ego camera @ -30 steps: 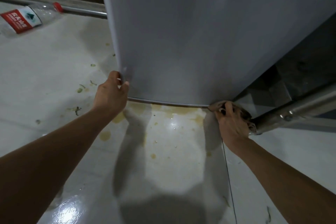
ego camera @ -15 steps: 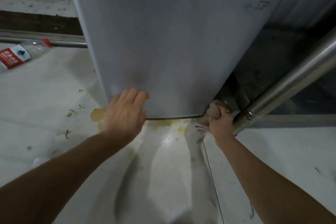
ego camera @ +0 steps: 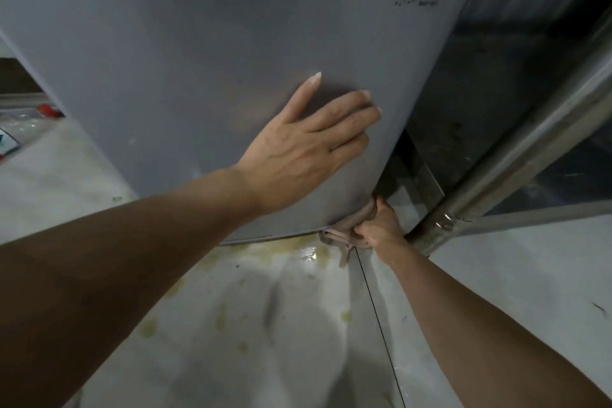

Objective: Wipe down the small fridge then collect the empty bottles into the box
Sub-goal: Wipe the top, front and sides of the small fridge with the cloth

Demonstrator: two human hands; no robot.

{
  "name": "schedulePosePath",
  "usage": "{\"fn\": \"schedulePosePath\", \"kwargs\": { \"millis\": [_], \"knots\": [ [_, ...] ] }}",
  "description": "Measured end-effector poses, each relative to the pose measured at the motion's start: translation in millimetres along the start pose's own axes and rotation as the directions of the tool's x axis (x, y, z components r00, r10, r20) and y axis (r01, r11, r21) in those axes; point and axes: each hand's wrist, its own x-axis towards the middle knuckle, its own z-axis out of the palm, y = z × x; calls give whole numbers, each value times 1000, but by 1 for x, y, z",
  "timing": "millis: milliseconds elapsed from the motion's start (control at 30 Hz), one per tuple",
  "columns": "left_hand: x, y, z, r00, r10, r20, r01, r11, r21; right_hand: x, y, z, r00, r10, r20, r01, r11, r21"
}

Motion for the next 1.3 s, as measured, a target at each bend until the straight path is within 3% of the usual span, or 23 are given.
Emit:
{"fn": "schedulePosePath", "kwargs": {
  "millis": [167,267,400,533,667,967,1300],
  "knots": [
    [1,-1,-5,1000,7,3,-7,1000,2,-3,-6,-8,998,-57,-4,57,997,-54],
    [1,-3,-8,999,30,19,-30,999,25,-15,-19,-10,994,-104,-32,106,992,64],
    [4,-8,-20,994,85,66,-89,994,61,-38,-53,-20,972,-219,-82,226,970,92],
    [13,-13,-37,984,117,138,-117,993,-8,-66,-93,-29,952,-289,-104,305,930,207],
    [26,-32,-62,995,34,96,-28,998,-61,-92,-129,-40,922,-365,-128,386,890,245],
    [62,-96,-123,994,-87,66,85,996,36,-128,-205,-65,876,-430,-221,475,849,233],
    [69,-125,-141,972,36,232,-29,999,-34,-172,-274,-87,835,-482,-266,548,779,306]
  ]
}}
